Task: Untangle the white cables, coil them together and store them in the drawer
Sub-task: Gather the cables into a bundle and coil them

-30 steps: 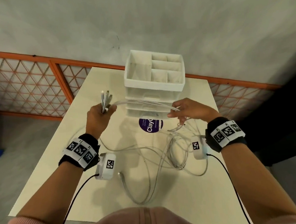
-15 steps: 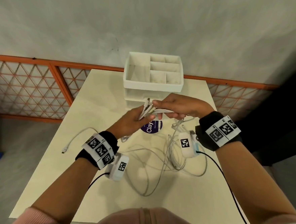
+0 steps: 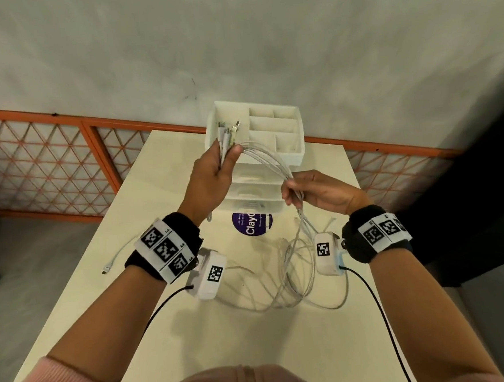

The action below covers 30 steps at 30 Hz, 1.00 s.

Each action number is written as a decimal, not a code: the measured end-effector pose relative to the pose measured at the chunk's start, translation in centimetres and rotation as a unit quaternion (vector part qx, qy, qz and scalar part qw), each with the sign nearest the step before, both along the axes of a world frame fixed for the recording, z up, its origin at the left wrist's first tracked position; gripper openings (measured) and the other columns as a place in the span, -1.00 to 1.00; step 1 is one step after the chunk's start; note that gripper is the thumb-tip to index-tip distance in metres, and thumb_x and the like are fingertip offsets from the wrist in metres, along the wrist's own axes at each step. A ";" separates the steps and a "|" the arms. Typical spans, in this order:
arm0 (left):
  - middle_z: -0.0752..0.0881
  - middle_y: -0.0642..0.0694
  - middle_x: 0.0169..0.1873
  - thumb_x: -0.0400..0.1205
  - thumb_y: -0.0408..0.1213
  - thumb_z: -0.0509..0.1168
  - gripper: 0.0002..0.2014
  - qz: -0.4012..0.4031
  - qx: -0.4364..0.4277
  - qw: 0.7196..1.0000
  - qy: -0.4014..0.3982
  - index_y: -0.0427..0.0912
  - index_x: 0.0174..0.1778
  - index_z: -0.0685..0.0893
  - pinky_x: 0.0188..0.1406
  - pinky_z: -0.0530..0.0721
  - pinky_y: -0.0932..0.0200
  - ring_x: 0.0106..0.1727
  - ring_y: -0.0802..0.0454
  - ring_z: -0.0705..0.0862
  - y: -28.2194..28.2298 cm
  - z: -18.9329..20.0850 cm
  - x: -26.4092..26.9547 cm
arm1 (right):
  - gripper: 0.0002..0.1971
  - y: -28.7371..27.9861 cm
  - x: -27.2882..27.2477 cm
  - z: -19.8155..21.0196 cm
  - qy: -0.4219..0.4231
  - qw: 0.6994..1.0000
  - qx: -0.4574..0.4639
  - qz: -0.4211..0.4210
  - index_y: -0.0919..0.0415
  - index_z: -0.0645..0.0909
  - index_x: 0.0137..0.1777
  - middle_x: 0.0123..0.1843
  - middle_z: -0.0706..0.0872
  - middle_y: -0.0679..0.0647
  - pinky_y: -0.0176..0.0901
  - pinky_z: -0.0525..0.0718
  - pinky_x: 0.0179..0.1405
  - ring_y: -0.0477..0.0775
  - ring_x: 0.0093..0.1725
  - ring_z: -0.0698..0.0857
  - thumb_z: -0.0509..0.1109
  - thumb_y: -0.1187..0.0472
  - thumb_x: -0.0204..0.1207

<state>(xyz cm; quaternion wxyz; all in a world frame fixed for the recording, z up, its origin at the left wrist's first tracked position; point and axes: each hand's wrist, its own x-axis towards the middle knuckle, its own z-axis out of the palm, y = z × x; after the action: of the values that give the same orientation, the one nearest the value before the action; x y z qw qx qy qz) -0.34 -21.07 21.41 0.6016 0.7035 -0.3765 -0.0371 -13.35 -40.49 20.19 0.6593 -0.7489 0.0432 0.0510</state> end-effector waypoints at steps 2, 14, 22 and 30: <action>0.45 0.12 -0.49 0.72 -0.09 0.13 -0.79 0.017 -0.032 0.999 0.015 -0.11 0.05 0.59 -0.43 0.42 0.28 -0.50 0.22 0.43 -0.1 0.5 0.1 | -0.68 0.0 0.1 -0.1 0.024 0.996 -0.082 -0.032 0.16 0.68 -0.32 -0.40 0.69 0.03 -0.33 0.57 -0.13 -0.09 -0.38 0.63 0.40 -0.07 0.51; 0.67 -0.52 0.01 0.74 -0.14 0.10 -0.60 0.229 0.059 0.972 0.005 -0.49 0.17 0.52 -0.12 0.51 -0.04 0.03 -0.42 0.64 3.2 -2.6 5.1 | -0.67 -1.8 -3.2 -4.9 0.057 0.933 -0.263 -0.239 0.23 0.60 -0.26 -0.39 0.46 0.11 -0.34 0.42 -0.42 -0.02 -0.42 0.45 0.27 0.02 0.63; 0.70 -0.52 -0.11 0.72 -0.14 0.15 -0.63 0.182 0.186 0.964 -0.056 -0.46 0.10 0.53 -0.31 0.41 -0.05 -0.12 -0.49 0.65 4.8 -7.1 5.6 | -0.69 -6.1 -1.7 -6.0 0.101 0.876 -0.403 -0.245 -0.04 0.62 -0.20 -0.09 0.60 -0.05 0.31 0.41 0.34 0.12 0.08 0.58 0.12 -0.01 0.70; 0.75 -0.42 -0.13 0.67 0.02 0.19 -0.59 0.104 0.321 0.934 -0.116 -0.29 0.17 0.61 -0.31 0.39 0.03 -0.10 -0.44 0.68 4.0 -9.1 5.7 | -0.79 -1.0 -0.4 -11.2 0.089 0.876 -0.412 -0.235 0.25 0.67 0.16 0.17 0.63 0.23 -0.12 0.42 0.19 0.16 0.16 0.64 0.39 0.24 0.56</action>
<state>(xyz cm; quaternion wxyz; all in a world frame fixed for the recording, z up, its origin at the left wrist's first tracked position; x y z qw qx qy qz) 5.32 -17.03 12.33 0.2966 0.8937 -0.3364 -0.0117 -13.74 -41.46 8.98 0.2772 -0.9128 0.2935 -0.0619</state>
